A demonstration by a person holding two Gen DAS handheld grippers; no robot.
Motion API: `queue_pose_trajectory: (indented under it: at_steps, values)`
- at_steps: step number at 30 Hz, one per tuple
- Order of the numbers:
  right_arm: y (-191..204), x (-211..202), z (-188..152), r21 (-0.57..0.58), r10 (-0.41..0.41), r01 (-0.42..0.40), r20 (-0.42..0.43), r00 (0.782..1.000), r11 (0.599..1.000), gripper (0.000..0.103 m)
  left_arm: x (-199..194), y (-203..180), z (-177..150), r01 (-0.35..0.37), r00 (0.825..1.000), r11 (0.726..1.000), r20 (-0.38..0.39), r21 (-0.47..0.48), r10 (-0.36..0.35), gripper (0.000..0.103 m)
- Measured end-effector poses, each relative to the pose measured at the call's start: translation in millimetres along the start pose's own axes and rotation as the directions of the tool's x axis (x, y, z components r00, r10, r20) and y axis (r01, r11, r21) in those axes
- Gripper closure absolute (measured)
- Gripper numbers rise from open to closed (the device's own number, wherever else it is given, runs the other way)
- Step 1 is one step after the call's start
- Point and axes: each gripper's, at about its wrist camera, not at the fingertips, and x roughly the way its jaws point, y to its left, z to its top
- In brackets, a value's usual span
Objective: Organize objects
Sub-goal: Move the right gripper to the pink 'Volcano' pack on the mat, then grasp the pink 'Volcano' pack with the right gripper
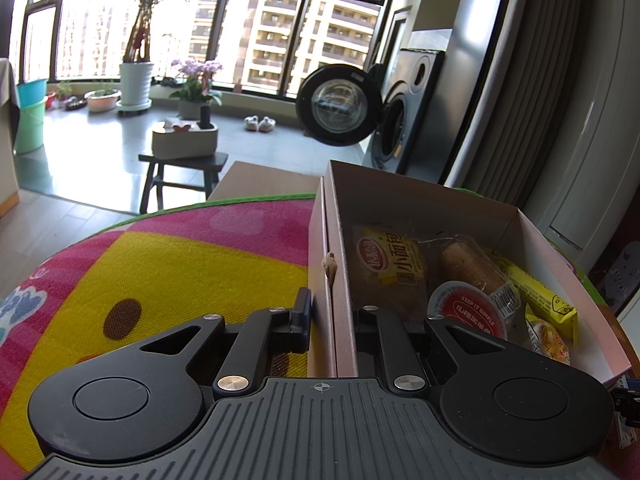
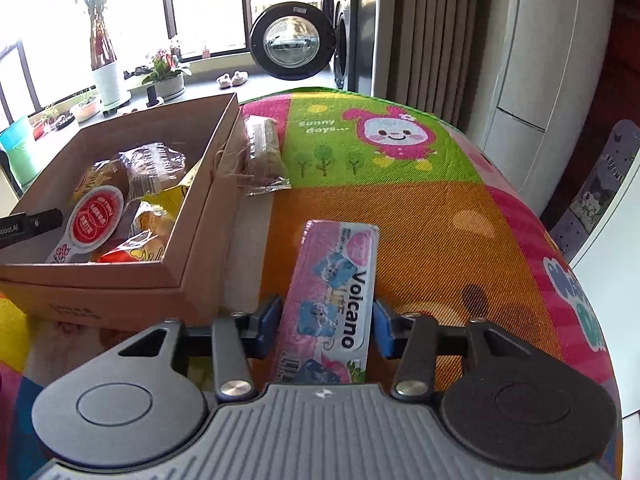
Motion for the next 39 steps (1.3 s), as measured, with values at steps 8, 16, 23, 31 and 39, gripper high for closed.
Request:
queue_pose_trajectory:
  at_steps: [8, 16, 23, 31, 39]
  values:
    - [-9.4, -46.4, -32.0, -0.083, -0.022, 0.016, -0.065, 0.998, 0.996, 0.060, -0.1, -0.3, 0.2, 0.000, 1.000, 1.000, 0.000, 0.000, 0.000, 0.088]
    - [6.6, -116.1, -53.0, -0.202, 0.018, -0.039, -0.106, 0.994, 0.979, 0.060, -0.1, -0.2, 0.4, 0.000, 1.000, 1.000, 0.000, 0.000, 0.000, 0.088]
    - [42.0, -168.0, -20.7, -0.256, 0.137, -0.143, -0.042, 0.990, 0.956, 0.060, 0.1, 0.0, 0.4, 0.002, 1.000, 1.000, -0.001, -0.002, -0.002, 0.087]
    - [90.6, -175.4, 71.3, -0.231, 0.279, -0.256, 0.075, 0.957, 0.939, 0.060, 0.3, 0.0, 0.3, 0.003, 1.000, 1.000, -0.002, -0.002, -0.003, 0.087]
    - [130.0, -70.1, 120.8, -0.111, 0.273, -0.274, -0.021, 0.962, 0.955, 0.060, -1.1, -2.6, -2.0, 0.007, 1.000, 1.000, -0.004, -0.005, -0.007, 0.087]
